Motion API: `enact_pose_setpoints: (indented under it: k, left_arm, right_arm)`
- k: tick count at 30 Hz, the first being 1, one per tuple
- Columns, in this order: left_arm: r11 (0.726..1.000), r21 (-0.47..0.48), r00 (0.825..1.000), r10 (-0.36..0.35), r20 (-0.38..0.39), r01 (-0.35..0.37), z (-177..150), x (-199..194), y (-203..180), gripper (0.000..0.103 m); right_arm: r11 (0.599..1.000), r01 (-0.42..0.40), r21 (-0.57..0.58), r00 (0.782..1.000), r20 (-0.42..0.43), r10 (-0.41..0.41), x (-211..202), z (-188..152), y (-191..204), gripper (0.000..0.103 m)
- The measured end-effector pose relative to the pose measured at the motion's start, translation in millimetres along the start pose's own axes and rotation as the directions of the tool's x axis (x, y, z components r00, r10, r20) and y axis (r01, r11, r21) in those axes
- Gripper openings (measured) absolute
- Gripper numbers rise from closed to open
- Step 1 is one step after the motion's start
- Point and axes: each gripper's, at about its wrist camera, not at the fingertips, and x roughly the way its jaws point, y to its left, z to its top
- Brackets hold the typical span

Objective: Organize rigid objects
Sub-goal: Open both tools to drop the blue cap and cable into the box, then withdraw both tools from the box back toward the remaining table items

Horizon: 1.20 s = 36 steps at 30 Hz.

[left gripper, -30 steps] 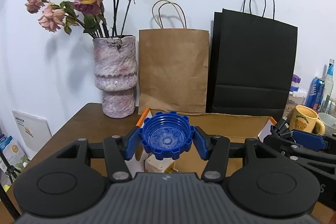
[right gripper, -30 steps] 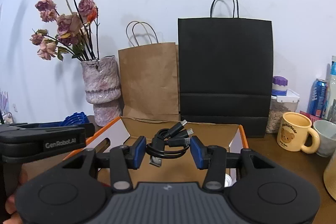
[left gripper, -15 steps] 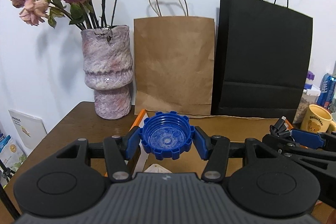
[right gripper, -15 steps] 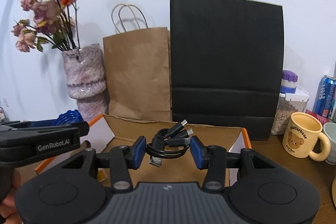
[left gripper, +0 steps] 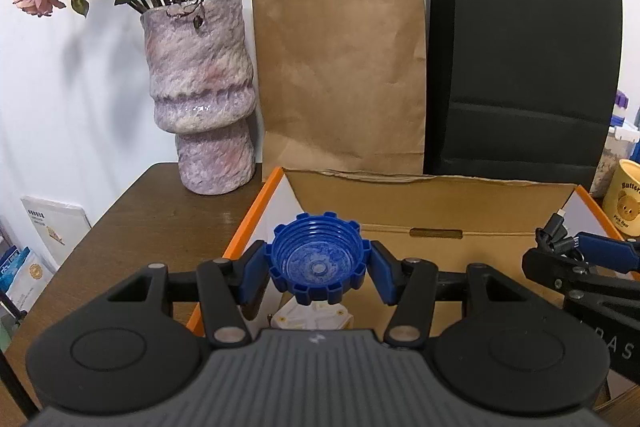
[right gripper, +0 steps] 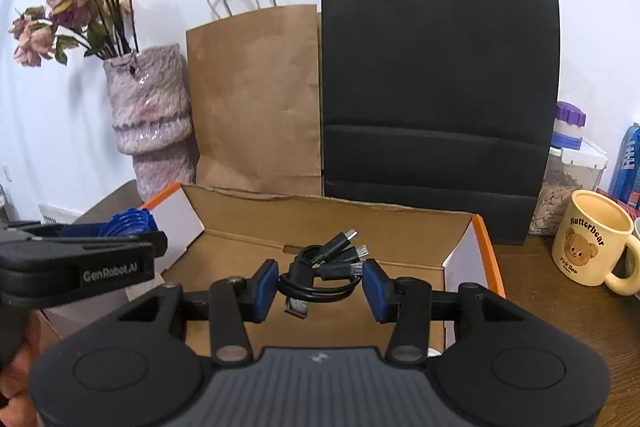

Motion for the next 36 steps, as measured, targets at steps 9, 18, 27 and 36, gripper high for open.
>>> enact_pose_setpoints:
  k: [9, 18, 27, 36]
  left_arm:
    - [0.999, 0.026, 1.0, 0.025, 0.007, -0.026, 1.9, -0.8, -1.2, 0.095]
    - [0.999, 0.031, 1.0, 0.023, 0.004, -0.024, 1.8, -0.3, -1.7, 0.103]
    - [0.999, 0.023, 1.0, 0.023, 0.008, -0.023, 2.4, -2.3, -1.3, 0.103]
    - [1.0, 0.015, 1.0, 0.023, 0.015, -0.023, 2.8, -7.9, 0.6, 0.103]
  right_arm:
    - [1.0, 0.014, 0.028, 1.0, 0.015, -0.014, -1.5, 2.2, -11.5, 0.092]
    - [0.999, 0.034, 0.042, 0.999, 0.013, -0.035, -1.1, 3.0, -16.8, 0.103]
    - [0.999, 0.033, 0.039, 0.999, 0.011, -0.033, -2.8, 3.2, -16.1, 0.103]
    - [0.999, 0.037, 0.031, 0.999, 0.021, -0.037, -11.2, 3.3, -13.8, 0.103]
